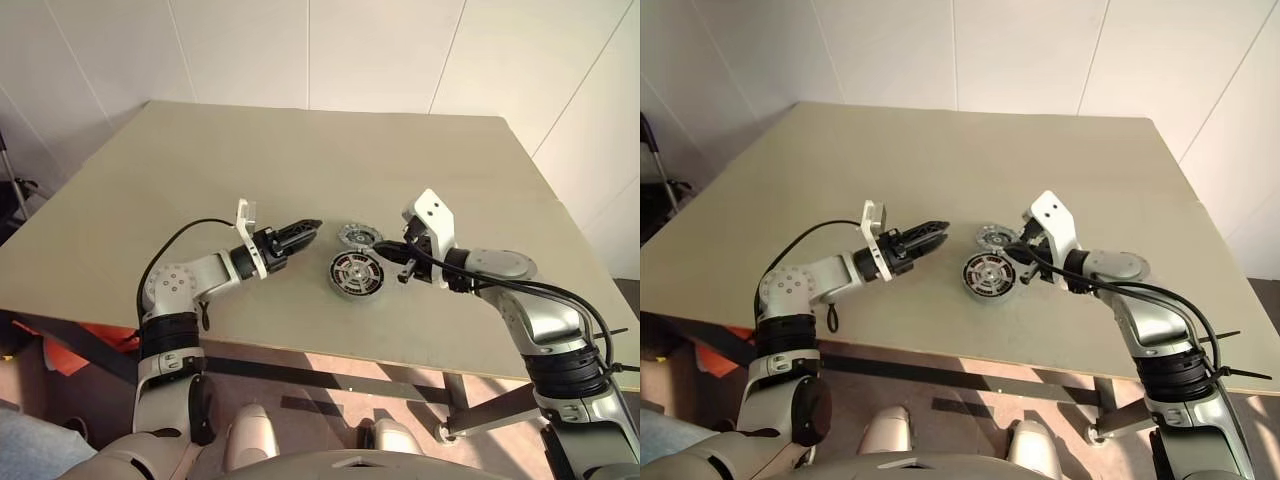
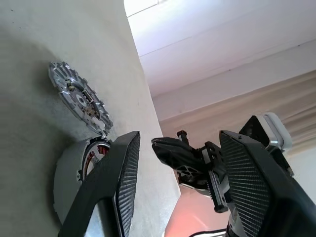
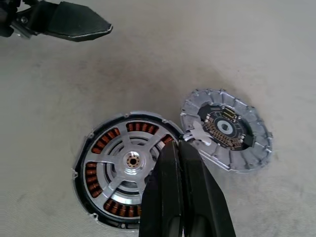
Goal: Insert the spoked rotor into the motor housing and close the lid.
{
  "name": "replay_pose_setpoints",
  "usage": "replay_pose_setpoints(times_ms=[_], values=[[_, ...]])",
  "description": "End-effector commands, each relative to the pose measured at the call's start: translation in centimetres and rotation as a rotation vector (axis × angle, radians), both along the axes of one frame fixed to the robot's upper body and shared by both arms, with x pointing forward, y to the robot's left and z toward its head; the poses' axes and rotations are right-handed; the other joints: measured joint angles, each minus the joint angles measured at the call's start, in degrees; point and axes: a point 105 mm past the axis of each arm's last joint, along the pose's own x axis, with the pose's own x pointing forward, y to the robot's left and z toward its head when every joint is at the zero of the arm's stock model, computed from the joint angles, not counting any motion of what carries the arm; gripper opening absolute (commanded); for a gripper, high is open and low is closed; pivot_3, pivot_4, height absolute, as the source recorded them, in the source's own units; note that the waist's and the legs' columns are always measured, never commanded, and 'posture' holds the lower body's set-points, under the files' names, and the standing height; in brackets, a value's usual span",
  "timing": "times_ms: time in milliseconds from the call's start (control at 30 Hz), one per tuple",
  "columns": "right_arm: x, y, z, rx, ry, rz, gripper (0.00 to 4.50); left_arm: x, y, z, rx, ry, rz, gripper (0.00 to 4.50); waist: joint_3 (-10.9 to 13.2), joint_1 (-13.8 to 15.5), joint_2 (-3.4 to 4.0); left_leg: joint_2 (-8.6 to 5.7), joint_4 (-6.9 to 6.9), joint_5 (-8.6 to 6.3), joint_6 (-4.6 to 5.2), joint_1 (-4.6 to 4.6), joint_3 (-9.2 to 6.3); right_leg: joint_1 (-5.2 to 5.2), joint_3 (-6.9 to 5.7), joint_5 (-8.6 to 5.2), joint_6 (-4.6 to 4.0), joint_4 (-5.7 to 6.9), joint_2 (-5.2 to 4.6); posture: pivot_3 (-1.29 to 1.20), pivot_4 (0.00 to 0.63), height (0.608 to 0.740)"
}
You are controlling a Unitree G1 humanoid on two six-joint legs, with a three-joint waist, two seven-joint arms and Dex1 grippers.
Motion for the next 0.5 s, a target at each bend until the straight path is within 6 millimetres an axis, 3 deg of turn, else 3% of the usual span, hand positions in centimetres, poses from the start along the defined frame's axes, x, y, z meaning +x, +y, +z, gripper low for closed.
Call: replay_pose_setpoints(times_ms=[33,133,200,300,400,500], values=[[-0.1,1.1,-2.3,0.05,0.09,-0.002,0.0,0.8,0.5,0.7,-0.01,-0.03,0.052,2.72,0.0,0.0,-0.01,0.0,0.0,0.0,0.0,0.01,0.0,0.01,0.0,0.0,0.0,0.0,0.0,0.0,0.0,0.74],[0.9,0.6,-4.5,0.032,0.146,-0.08,0.0,1.2,0.8,0.6,-0.012,-0.025,0.089,2.72,0.0,-0.1,0.0,-0.01,0.02,0.0,-0.01,0.0,0.0,0.03,0.0,0.0,0.0,0.0,-0.01,0.0,0.0,0.74],[1.4,0.3,-4.6,0.014,0.13,-0.104,0.0,1.4,0.9,0.5,-0.007,-0.024,0.101,2.72,-0.1,-0.1,-0.06,-0.02,0.01,0.0,-0.01,0.15,-0.01,0.14,0.01,0.0,0.01,0.0,-0.01,0.0,0.0,0.74],[1.6,0.7,-1.2,0.033,0.007,-0.033,0.0,1.5,1.2,0.4,0.0,-0.024,0.119,2.72,0.0,-0.1,-0.04,-0.02,0.01,0.0,-0.01,0.24,-0.03,0.28,-0.01,-0.23,0.37,-0.02,-0.01,0.0,0.0,0.74],[0.6,1.3,2.2,-0.002,-0.118,0.105,0.0,1.6,1.5,0.2,0.007,-0.023,0.129,2.72,0.0,0.1,-0.03,-0.02,0.01,0.0,-0.02,0.15,-0.04,0.23,0.0,-0.23,0.38,-0.03,-0.01,0.0,0.0,0.74],[-0.9,1.2,3.9,-0.113,-0.182,0.263,0.0,1.7,1.6,0.1,0.014,-0.025,0.132,2.72,0.0,0.2,-0.03,-0.02,-0.04,0.0,-0.01,0.12,-0.04,0.21,0.0,-0.08,0.14,-0.03,0.0,0.0,0.0,0.74]])
